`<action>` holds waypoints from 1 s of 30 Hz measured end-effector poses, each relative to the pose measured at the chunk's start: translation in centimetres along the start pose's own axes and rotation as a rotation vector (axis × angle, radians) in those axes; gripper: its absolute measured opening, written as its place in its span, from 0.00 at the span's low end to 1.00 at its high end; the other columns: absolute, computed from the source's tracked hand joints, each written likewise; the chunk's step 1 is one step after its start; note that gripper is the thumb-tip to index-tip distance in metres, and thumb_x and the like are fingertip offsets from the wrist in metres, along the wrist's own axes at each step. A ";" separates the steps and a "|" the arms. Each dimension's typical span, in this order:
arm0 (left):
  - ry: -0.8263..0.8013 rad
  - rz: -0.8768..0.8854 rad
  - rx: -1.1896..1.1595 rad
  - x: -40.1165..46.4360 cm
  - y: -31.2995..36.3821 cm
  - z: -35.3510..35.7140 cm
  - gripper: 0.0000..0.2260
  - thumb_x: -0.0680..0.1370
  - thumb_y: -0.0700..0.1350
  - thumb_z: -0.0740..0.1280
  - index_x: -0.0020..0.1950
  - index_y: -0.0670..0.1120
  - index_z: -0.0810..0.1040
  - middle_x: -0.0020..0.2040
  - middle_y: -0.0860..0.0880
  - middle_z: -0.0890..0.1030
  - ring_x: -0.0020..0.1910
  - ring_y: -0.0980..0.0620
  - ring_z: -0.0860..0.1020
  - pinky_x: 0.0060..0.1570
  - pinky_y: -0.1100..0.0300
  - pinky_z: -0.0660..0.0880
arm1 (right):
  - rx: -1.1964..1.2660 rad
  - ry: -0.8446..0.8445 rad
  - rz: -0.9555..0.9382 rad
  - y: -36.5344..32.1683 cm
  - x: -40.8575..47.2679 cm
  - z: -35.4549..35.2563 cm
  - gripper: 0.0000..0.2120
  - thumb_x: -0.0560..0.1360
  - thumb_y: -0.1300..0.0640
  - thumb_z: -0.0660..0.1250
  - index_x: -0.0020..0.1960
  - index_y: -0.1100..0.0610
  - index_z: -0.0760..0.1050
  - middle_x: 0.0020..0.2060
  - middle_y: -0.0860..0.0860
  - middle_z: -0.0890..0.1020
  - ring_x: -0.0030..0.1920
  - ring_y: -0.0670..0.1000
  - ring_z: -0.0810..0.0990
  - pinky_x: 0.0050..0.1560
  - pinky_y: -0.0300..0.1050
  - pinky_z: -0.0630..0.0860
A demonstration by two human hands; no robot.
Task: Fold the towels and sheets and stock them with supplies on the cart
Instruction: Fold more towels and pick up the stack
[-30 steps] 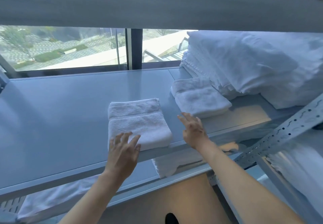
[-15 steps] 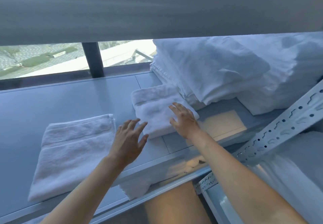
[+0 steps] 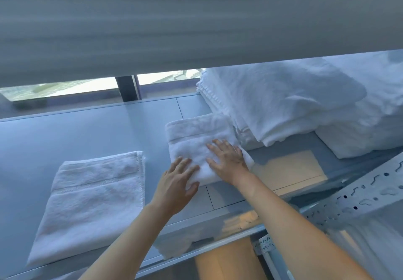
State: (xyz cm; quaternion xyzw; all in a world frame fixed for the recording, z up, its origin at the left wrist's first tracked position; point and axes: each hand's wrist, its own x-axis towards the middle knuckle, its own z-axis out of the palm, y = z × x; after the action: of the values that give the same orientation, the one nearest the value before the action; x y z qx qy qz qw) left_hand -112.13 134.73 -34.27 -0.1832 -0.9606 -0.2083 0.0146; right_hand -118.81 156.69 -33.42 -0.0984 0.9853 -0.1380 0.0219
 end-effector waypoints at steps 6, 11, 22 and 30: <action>0.004 0.006 -0.002 -2.9 -0.6 -0.4 0.22 0.81 0.56 0.65 0.75 0.55 0.73 0.78 0.53 0.67 0.81 0.48 0.57 0.68 0.49 0.72 | 0.002 0.006 0.015 -2.0 -2.5 0.9 0.27 0.82 0.39 0.56 0.80 0.41 0.61 0.81 0.42 0.58 0.82 0.49 0.51 0.80 0.57 0.48; 0.011 0.056 -0.023 -7.3 -1.1 -1.5 0.22 0.81 0.57 0.64 0.74 0.55 0.73 0.77 0.54 0.67 0.81 0.49 0.57 0.68 0.52 0.72 | 0.019 0.037 0.052 -4.9 -6.4 2.0 0.27 0.82 0.40 0.56 0.80 0.41 0.61 0.81 0.42 0.59 0.82 0.49 0.51 0.80 0.56 0.47; 0.076 0.043 -0.074 -11.8 -1.4 -3.6 0.20 0.81 0.59 0.60 0.70 0.52 0.75 0.72 0.49 0.72 0.73 0.48 0.68 0.67 0.54 0.71 | 0.003 0.102 0.199 -8.7 -11.9 1.6 0.27 0.81 0.41 0.60 0.78 0.48 0.65 0.79 0.49 0.62 0.78 0.52 0.60 0.73 0.57 0.60; 0.006 -0.336 -0.188 -7.5 -0.6 -3.4 0.30 0.83 0.57 0.62 0.81 0.48 0.56 0.82 0.42 0.54 0.76 0.40 0.66 0.69 0.48 0.69 | 0.134 -0.087 0.443 -5.4 -9.6 -0.2 0.41 0.80 0.32 0.57 0.82 0.54 0.49 0.72 0.59 0.70 0.68 0.62 0.72 0.66 0.59 0.73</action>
State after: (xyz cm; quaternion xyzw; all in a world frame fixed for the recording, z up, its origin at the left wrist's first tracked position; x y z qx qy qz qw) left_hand -105.55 130.29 -32.15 -0.0203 -0.9540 -0.2971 -0.0349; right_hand -108.35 153.55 -31.59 0.1162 0.9696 -0.1906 0.1007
